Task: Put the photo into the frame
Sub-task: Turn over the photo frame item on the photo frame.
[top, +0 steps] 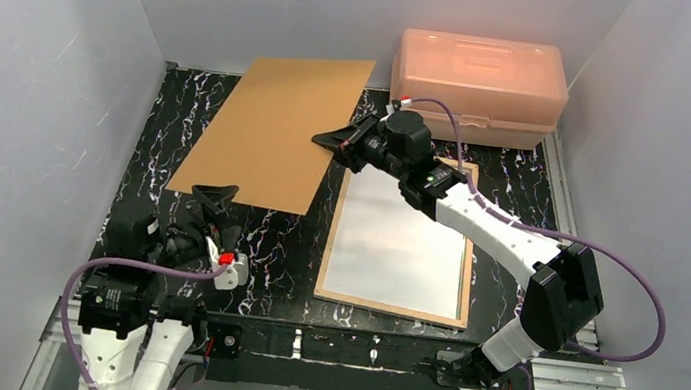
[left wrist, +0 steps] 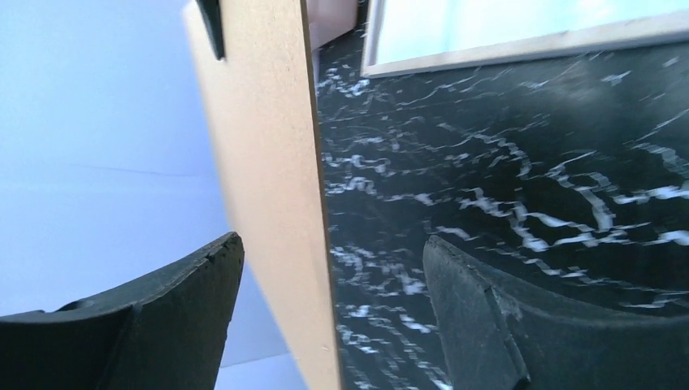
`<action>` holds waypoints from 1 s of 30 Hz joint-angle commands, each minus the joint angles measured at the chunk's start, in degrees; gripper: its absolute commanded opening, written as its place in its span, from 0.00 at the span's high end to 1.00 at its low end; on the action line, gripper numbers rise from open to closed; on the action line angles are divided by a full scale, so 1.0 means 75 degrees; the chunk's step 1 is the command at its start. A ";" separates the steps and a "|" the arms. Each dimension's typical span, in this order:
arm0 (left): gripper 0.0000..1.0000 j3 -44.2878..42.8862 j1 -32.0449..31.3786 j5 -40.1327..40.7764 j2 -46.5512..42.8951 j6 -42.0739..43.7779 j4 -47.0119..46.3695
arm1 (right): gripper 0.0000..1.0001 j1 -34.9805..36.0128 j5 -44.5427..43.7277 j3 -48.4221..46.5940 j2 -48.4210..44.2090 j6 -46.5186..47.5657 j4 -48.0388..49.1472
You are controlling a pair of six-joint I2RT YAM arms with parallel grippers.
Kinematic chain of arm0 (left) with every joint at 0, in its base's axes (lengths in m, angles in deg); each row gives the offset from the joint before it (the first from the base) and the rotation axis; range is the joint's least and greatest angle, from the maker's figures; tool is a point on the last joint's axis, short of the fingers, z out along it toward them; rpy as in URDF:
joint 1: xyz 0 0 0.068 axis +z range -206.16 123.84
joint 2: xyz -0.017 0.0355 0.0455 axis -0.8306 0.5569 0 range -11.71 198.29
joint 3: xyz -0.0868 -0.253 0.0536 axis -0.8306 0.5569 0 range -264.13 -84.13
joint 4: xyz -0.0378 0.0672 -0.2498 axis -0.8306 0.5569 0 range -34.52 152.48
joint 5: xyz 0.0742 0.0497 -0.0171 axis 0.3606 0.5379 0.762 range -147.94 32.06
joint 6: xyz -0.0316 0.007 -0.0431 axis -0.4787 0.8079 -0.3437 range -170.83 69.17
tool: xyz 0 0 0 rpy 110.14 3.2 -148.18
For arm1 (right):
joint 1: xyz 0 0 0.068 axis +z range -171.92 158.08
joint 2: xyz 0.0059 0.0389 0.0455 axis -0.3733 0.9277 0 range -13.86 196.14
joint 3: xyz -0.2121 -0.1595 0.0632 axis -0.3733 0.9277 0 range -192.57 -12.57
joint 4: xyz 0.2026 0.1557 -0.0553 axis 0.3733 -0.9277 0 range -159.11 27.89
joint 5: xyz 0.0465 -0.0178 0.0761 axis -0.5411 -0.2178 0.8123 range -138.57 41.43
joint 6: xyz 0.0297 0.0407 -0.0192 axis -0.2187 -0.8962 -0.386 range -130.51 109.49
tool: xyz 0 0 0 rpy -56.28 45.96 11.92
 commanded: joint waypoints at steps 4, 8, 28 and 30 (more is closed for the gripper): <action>0.26 0.1154 0.0007 0.0130 -0.0297 0.1435 -0.2181 | 0.99 0.0190 0.0484 -0.0092 -0.0364 -0.0739 0.1327; 0.41 0.1393 0.0002 0.0294 -0.0109 0.1361 -0.2931 | 0.99 0.0280 0.0603 0.0082 -0.0466 -0.0784 0.1361; 1.00 0.0481 0.0004 -0.0086 0.0037 -0.0467 -0.3528 | 0.01 -0.0757 0.3855 -0.1013 -0.1211 0.6884 -0.2493; 1.00 0.0134 0.0001 -0.0310 0.0176 -0.0459 -0.2905 | 0.01 -0.0746 0.3573 -0.1208 -0.1638 0.8893 -0.3600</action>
